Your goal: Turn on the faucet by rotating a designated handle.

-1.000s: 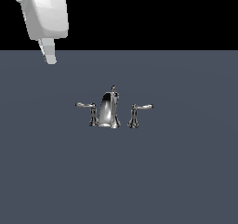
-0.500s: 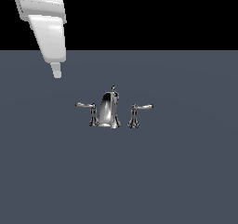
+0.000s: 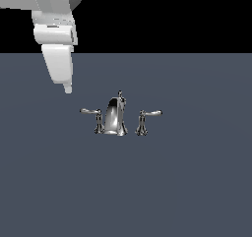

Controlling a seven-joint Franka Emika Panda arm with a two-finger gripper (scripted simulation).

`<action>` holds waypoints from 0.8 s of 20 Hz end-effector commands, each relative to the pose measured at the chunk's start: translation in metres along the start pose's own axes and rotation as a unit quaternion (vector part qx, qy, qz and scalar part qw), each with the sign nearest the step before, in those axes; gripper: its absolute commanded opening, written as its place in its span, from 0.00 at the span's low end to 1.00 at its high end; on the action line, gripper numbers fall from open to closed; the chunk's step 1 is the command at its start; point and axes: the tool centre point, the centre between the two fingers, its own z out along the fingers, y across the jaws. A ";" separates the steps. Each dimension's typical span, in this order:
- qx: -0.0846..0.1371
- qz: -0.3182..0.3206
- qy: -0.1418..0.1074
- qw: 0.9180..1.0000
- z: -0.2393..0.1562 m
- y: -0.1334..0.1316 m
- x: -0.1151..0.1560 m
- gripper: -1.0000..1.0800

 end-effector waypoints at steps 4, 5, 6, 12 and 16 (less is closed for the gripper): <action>-0.001 0.053 0.002 0.999 0.025 -0.023 0.010 0.00; -0.001 0.063 0.002 0.998 0.031 -0.027 0.012 0.00; -0.001 0.074 0.002 0.997 0.036 -0.031 0.015 0.00; -0.002 0.136 0.004 0.991 0.065 -0.056 0.031 0.00; -0.002 0.170 0.004 0.985 0.081 -0.069 0.042 0.00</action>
